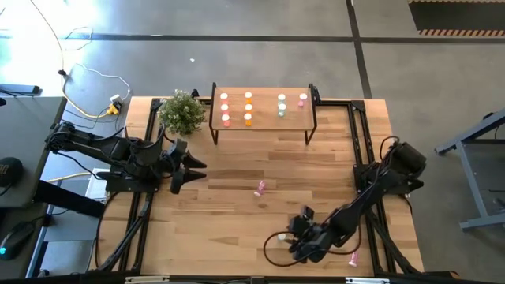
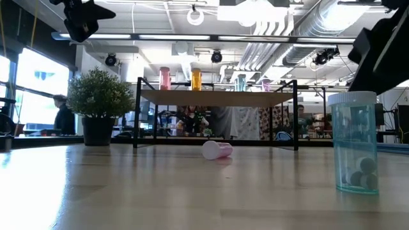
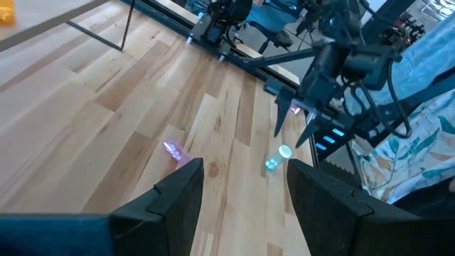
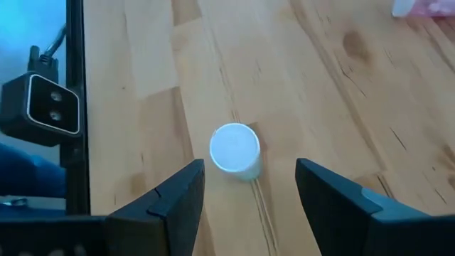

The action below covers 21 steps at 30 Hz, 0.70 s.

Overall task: Pick and place medicine bottles onto shelf by color
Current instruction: Put the blue pill bottle on the shelf aligned with the other blue pill bottles

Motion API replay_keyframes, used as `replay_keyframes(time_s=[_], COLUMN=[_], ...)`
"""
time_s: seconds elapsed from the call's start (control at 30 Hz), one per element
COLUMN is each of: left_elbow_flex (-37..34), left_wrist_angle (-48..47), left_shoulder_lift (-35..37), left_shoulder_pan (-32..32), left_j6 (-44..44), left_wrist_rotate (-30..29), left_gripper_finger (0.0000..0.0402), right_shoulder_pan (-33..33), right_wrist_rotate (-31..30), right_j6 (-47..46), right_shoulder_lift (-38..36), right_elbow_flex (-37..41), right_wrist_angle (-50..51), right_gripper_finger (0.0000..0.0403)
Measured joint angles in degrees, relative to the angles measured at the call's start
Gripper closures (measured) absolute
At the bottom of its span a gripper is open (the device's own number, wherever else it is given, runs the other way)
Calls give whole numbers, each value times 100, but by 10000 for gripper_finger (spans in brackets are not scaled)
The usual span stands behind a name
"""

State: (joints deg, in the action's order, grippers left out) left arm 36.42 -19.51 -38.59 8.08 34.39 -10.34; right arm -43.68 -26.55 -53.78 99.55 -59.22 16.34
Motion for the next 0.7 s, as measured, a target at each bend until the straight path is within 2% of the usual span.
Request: replay_keyframes(time_s=[0.53, 0.7], left_elbow_flex=[0, -1], left_wrist_angle=[-1, -12], left_shoulder_lift=[0, 0], left_shoulder_pan=[-2, -2], left_j6=[149, 147], left_wrist_rotate=[-195, -227], left_gripper_finger=[206, 206], right_shoulder_pan=[165, 169], right_wrist_rotate=[-175, -159], right_j6=[515, 431], right_shoulder_lift=[628, 630], right_elbow_flex=[0, 0], right_wrist_angle=[-880, -879], right_gripper_finger=[191, 216])
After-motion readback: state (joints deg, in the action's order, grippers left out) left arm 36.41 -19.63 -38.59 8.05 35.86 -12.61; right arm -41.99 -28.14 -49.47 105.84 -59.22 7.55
